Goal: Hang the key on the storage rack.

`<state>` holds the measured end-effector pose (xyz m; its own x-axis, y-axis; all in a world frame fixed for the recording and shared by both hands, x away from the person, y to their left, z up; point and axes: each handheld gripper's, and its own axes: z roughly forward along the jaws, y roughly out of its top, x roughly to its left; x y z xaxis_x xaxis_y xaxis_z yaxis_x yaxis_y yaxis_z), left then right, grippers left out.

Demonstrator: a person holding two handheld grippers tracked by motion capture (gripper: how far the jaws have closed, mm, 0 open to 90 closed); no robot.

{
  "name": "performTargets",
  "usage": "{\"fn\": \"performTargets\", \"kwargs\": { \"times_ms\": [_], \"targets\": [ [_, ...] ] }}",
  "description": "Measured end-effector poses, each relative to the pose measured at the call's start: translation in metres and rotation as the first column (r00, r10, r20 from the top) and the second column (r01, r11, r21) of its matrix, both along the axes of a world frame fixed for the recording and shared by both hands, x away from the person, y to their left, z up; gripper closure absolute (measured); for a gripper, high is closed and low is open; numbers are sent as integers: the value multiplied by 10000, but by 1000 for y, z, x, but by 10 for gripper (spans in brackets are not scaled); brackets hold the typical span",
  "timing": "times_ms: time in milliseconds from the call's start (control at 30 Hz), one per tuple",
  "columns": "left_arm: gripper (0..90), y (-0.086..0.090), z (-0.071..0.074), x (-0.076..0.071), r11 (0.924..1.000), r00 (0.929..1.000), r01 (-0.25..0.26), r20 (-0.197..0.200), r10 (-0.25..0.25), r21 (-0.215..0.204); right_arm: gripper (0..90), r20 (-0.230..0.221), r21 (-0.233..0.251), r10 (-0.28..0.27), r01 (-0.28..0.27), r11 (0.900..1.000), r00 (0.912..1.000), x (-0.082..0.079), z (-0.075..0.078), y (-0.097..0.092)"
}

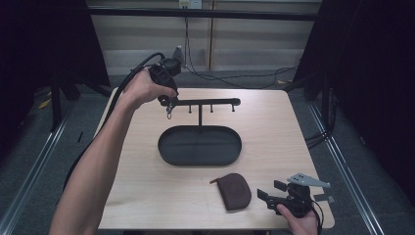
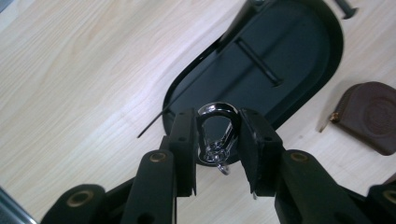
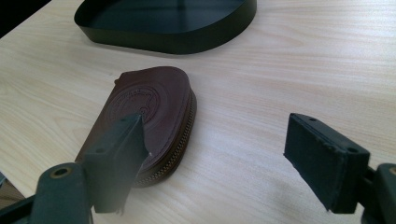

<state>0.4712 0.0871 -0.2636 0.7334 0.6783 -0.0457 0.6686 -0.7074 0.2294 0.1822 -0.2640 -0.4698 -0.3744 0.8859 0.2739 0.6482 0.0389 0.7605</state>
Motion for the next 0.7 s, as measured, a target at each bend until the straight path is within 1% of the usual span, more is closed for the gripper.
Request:
{"fn": "performTargets", "kwargs": {
  "times_ms": [133, 200, 267, 300, 333, 367, 400, 433, 533, 567, 633, 667, 700],
  "targets": [
    [683, 3, 1, 2, 9998, 9999, -141, 101, 139, 130, 205, -2, 9, 0, 0, 10000, 10000, 0, 0, 0],
    [683, 3, 1, 2, 9998, 9999, -100, 85, 98, 151, 205, -9, 10, 6, -6, 10000, 10000, 0, 0, 0],
    [683, 4, -1, 3, 9996, 9997, -108, 218, 102, 270, 205, -13, -4, 11, -11, 10000, 10000, 0, 0, 0],
    [683, 4, -1, 3, 9996, 9994, -77, 344, 68, 275, 205, -18, -8, 13, -13, 10000, 10000, 0, 0, 0],
    [683, 4, -1, 3, 9996, 9994, -77, 344, 68, 275, 205, -18, -8, 13, -13, 10000, 10000, 0, 0, 0],
    [683, 5, -1, 4, 9997, 9993, -57, 370, 49, 229, 205, -27, 2, 2, -2, 10000, 10000, 0, 0, 0],
    [683, 5, -1, 5, 9999, 9988, -42, 486, 36, 121, 205, -17, -5, 4, -4, 10000, 10000, 0, 0, 0],
    [683, 6, -1, 6, 9998, 9989, -94, 466, 87, 166, 205, -1, -6, 7, -7, 10000, 10000, 0, 0, 0],
    [683, 7, -1, 5, 9999, 9988, -48, 492, 41, 144, 205, -6, 6, 1, -1, 10000, 10000, 0, 0, 0],
    [682, 9, -3, 6, 9996, 9982, -123, 589, 109, 245, 205, -21, 23, 20, -20, 10000, 10000, 0, 0, 0],
    [683, 11, -4, 7, 9993, 9976, -218, 665, 196, 311, 205, -52, 10, 19, -19, 10000, 10000, 1, -1, 0],
    [682, 11, -4, 7, 9993, 9976, -218, 665, 196, 311, 205, -52, 10, 19, -19, 10000, 10000, 1, -1, 0],
    [682, 13, -6, 8, 9990, 9961, -368, 806, 348, 233, 205, -30, -4, 35, -35, 10000, 10000, 0, 0, 0]
  ]
}}
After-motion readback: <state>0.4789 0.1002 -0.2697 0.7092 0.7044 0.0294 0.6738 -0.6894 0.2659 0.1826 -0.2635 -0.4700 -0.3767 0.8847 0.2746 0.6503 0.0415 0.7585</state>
